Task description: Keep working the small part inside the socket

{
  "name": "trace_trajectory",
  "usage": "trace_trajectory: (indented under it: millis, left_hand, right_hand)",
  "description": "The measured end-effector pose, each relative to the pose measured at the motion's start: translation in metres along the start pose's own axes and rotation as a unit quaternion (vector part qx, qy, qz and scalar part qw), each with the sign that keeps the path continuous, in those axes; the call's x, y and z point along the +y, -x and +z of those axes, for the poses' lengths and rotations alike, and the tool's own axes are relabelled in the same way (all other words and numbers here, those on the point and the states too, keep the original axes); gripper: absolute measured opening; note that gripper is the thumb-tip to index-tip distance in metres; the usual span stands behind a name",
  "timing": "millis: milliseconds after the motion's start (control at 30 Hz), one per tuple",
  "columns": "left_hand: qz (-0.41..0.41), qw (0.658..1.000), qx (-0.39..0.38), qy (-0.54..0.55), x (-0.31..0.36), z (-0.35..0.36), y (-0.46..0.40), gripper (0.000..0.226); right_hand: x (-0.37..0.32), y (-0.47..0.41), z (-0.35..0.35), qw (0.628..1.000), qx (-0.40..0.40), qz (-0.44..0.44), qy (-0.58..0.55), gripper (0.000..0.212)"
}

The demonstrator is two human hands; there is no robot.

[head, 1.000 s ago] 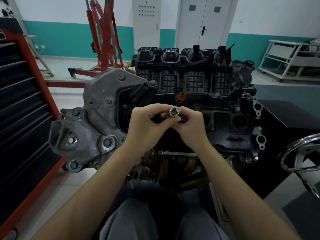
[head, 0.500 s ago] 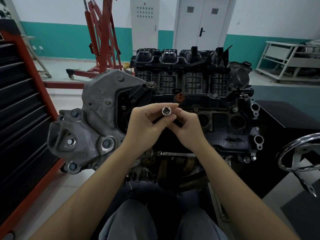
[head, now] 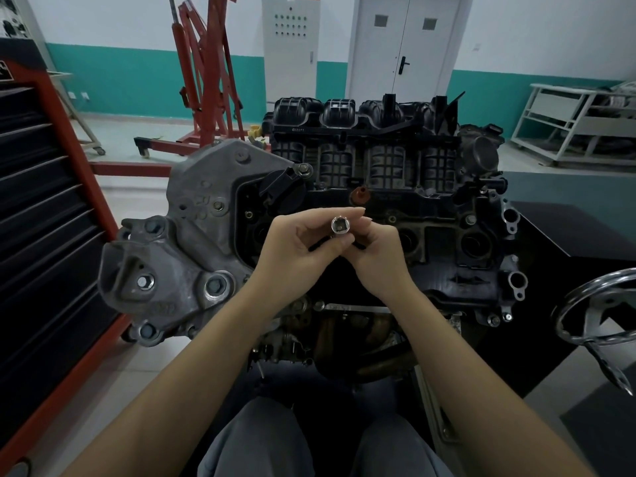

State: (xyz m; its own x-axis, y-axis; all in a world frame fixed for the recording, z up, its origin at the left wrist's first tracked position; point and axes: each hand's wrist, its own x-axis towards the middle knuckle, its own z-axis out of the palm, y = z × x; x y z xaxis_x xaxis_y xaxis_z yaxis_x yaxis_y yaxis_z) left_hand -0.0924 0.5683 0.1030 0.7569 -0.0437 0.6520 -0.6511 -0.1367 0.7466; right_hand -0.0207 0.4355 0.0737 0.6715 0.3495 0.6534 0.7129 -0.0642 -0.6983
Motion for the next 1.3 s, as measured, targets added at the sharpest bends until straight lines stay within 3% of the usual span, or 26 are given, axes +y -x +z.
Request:
trace_trajectory:
  millis: [167,333,500,700,867,933,1100,1300]
  left_hand:
    - [0.012,0.997,0.050,-0.063,-0.0012,0.0030,-0.0012,0.021]
    - [-0.005,1.000,0.019,-0.003,0.0009,0.0034,-0.0003,0.037]
    - [0.002,0.997,0.070,-0.045,-0.0006,0.0083,0.0002,0.023]
    - [-0.025,1.000,0.001,0.019,0.0019,0.0045,0.0001,0.033]
    - [0.010,0.998,0.054,-0.034,0.0029,0.0046,0.0008,0.028]
    - [0.005,0.997,0.068,-0.025,0.0029,0.0044,0.0001,0.028]
    - [-0.002,1.000,0.002,0.016,0.0015,0.0001,-0.0002,0.038]
    - [0.010,0.996,0.070,-0.055,0.0005,0.0041,0.0005,0.021]
  right_hand:
    - [-0.0004,-0.0005,0.0001,1.000,0.008,-0.009,-0.020,0.021]
    - [-0.0021,-0.0010,-0.0022,1.000,-0.019,0.002,0.007,0.034]
    - [-0.0029,-0.0007,-0.0001,1.000,0.016,0.004,-0.023,0.016]
    - [-0.0017,0.0005,-0.0007,1.000,-0.015,0.009,0.001,0.030]
    - [-0.0017,-0.0001,0.0018,1.000,0.014,-0.002,-0.013,0.016]
    - [-0.0010,0.0012,0.0014,1.000,0.005,-0.009,-0.013,0.019]
    - [-0.0019,0.0002,0.0009,1.000,-0.004,0.007,-0.014,0.032]
    - [-0.0026,-0.0008,0.0029,1.000,0.012,0.000,-0.029,0.021]
